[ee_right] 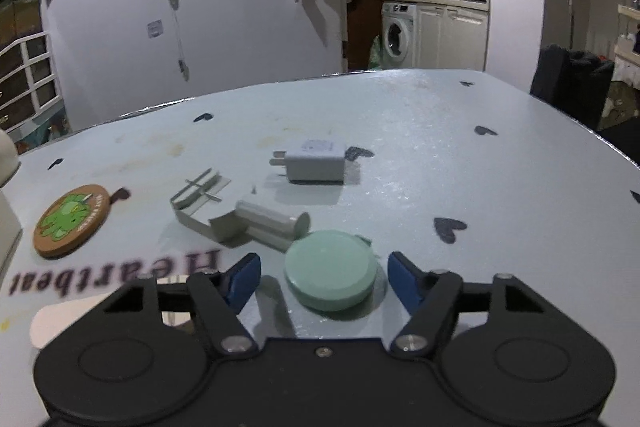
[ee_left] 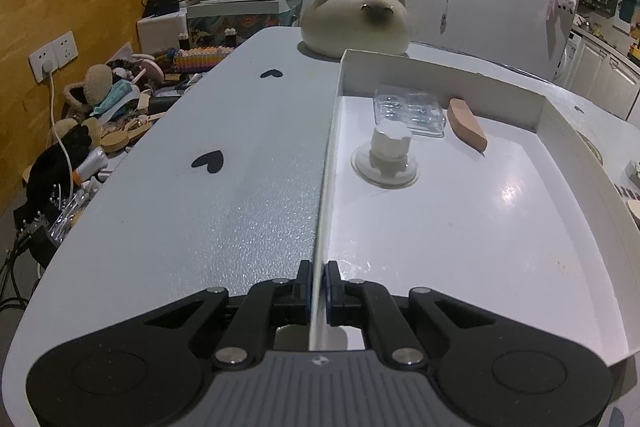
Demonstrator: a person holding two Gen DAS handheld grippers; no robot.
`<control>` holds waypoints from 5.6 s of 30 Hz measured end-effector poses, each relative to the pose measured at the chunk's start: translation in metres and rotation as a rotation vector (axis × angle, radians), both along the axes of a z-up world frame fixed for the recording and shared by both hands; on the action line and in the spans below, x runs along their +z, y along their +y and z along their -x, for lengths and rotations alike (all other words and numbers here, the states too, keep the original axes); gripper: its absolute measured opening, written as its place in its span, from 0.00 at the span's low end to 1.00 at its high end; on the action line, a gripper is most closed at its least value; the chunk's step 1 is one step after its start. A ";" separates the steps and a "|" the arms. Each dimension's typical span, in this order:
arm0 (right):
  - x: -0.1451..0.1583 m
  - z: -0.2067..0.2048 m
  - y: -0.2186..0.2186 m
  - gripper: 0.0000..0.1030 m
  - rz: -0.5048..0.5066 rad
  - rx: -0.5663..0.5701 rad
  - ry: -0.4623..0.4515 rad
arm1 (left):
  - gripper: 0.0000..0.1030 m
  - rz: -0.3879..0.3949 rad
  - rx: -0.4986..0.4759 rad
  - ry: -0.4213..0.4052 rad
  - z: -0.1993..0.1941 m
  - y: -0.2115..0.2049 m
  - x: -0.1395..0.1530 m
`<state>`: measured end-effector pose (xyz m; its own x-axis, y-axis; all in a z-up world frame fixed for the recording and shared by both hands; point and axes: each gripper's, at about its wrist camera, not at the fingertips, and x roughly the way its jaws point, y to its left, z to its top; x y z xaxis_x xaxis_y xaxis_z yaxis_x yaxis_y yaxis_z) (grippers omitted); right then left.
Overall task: Organize rigid objects
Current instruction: 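Move the right gripper to the mint-green round case and grasp it, then carry the mint-green case into the tray beside the hook and release, then move the right gripper to the cork elephant coaster and grasp it, then lower the cork coaster into the tray beside the wedge and release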
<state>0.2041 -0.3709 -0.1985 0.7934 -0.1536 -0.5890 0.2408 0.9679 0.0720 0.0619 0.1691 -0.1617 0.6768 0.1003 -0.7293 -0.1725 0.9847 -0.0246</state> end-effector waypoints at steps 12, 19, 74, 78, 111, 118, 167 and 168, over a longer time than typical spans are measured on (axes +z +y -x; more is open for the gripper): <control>0.003 0.019 -0.005 0.49 -0.033 -0.045 -0.021 | 0.05 0.002 -0.002 -0.008 0.001 0.001 0.000; 0.030 0.055 0.042 0.49 -0.114 0.113 -0.133 | 0.05 -0.003 0.012 -0.017 0.003 -0.001 -0.001; 0.045 -0.009 0.375 0.81 -0.016 0.817 0.168 | 0.05 -0.011 -0.017 -0.033 0.004 -0.001 -0.003; 0.053 0.004 0.359 0.90 -0.023 0.827 0.153 | 0.05 -0.017 -0.021 -0.035 0.004 -0.001 -0.004; 0.048 0.009 0.123 1.00 -0.007 0.465 -0.019 | 0.05 -0.033 -0.008 -0.042 0.006 -0.005 -0.004; 0.036 -0.005 0.128 1.00 0.051 0.475 -0.076 | 0.05 -0.038 -0.006 -0.043 0.006 -0.006 -0.005; 0.087 -0.071 0.201 0.98 -0.038 0.803 -0.088 | 0.06 -0.018 0.023 -0.058 0.007 -0.006 -0.006; 0.089 -0.068 0.209 0.98 -0.037 0.834 -0.086 | 0.06 -0.018 0.023 -0.058 0.007 -0.005 -0.006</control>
<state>0.2724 -0.1617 -0.1096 0.6803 0.5219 -0.5146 -0.5609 0.8227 0.0928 0.0550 0.1636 -0.1676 0.7151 0.1289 -0.6871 -0.1934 0.9810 -0.0173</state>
